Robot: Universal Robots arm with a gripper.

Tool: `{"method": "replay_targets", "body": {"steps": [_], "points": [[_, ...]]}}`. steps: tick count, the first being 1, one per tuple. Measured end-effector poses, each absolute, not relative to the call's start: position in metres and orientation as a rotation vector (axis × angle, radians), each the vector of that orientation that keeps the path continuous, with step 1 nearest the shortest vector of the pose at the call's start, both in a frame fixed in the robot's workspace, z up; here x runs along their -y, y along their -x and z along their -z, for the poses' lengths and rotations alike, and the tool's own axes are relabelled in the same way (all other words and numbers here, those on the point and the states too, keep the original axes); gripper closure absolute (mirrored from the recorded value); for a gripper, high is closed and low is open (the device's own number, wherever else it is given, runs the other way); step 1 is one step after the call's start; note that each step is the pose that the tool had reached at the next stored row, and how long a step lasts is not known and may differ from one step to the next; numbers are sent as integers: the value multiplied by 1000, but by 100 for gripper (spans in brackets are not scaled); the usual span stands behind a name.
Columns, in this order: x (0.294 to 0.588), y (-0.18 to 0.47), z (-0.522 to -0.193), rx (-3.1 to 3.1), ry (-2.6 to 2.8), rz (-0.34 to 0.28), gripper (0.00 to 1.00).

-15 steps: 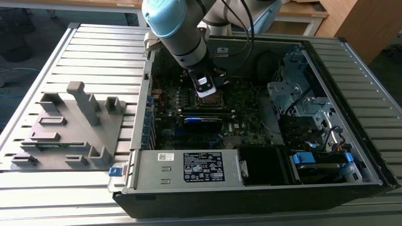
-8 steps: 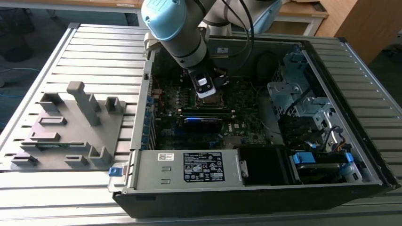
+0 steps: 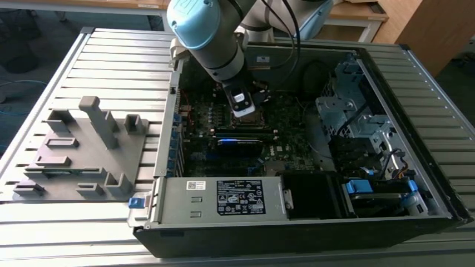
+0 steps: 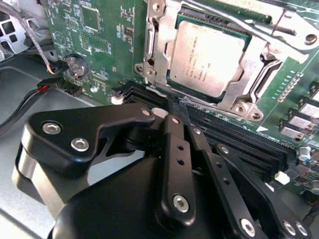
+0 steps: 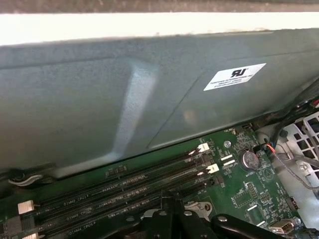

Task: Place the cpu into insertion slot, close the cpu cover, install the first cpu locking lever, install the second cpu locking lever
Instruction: 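Install the first cpu locking lever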

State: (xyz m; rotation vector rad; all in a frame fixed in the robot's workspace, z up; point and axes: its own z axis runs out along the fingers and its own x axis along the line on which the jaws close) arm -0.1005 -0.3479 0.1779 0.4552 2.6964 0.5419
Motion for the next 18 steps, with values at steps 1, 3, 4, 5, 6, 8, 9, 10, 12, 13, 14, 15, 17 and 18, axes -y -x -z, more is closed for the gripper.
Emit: {"method": "replay_targets", "body": {"steps": [1, 3, 4, 5, 6, 8, 9, 10, 12, 13, 14, 15, 17, 18], "points": [[348, 101, -178, -2696, -455, -542, 90], [349, 101, -178, -2696, -455, -542, 90], [349, 101, -178, -2696, -456, -542, 90], [349, 101, -178, -2696, -456, -542, 90], [350, 101, -178, -2696, -456, -542, 90], [350, 101, -178, -2696, -456, -542, 90], [350, 101, -178, -2696, -456, -542, 90], [350, 101, -178, -2696, -456, -542, 90], [350, 101, -178, -2696, -456, -542, 90], [350, 100, -178, -2696, -457, -541, 90], [350, 100, -178, -2696, -457, -541, 90], [350, 99, -178, -2695, -459, -540, 90], [350, 98, -177, -2694, -463, -539, 90], [350, 97, -177, -2693, -465, -538, 90]]}}
